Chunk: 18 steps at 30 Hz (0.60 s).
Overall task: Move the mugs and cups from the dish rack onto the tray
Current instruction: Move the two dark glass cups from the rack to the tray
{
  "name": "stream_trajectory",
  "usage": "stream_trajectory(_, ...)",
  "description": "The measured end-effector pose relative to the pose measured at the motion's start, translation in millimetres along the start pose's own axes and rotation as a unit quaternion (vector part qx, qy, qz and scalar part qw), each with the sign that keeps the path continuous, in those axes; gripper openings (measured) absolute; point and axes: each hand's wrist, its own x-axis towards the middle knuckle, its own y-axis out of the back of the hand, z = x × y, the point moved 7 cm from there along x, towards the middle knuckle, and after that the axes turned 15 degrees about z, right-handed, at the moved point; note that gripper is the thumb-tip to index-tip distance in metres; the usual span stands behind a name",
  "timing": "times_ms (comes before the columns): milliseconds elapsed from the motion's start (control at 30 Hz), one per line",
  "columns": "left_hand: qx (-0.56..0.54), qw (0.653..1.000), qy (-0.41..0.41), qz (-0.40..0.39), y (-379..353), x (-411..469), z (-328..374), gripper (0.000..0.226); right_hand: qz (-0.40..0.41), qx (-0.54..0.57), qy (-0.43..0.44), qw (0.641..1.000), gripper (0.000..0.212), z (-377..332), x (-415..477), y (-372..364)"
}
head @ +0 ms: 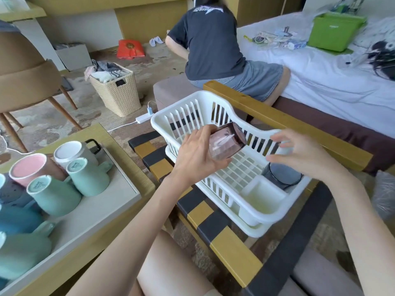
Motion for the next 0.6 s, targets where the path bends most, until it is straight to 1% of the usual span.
stream_trajectory(67, -0.014, 0.999, 0.024, -0.018, -6, -4, -4, 0.073, -0.05, -0.136, -0.022, 0.989, 0.066, 17, -4, -4)
stream_trajectory(133, -0.029, 0.998, 0.047, -0.032, -11, -9, -7, 0.073, -0.1, -0.238, -0.041, 0.965, 0.087, 28, -9, -11)
stream_trajectory(200, -0.028, 0.997, 0.055, -0.041, -13, -14, -10, 0.073, -0.124, -0.3, -0.044, 0.945, 0.105, 30, -11, -19)
stream_trajectory(233, -0.025, 0.997, 0.055, -0.046, -14, -15, -11, 0.073, -0.127, -0.314, -0.045, 0.94, 0.11, 30, -12, -22)
stream_trajectory(300, -0.023, 0.997, 0.058, -0.055, -14, -16, -12, 0.073, -0.122, -0.328, -0.052, 0.935, 0.113, 29, -11, -24)
stream_trajectory(400, -0.022, 0.996, 0.065, -0.055, -13, -16, -13, 0.07, -0.099, -0.337, -0.062, 0.934, 0.11, 24, -11, -25)
stream_trajectory(533, -0.025, 0.996, 0.077, -0.046, -12, -18, -15, 0.07, -0.026, -0.323, -0.049, 0.945, 0.109, 15, -10, -24)
stream_trajectory(600, -0.035, 0.995, 0.087, -0.041, -11, -17, -15, 0.069, 0.005, -0.316, -0.039, 0.948, 0.102, 8, -10, -23)
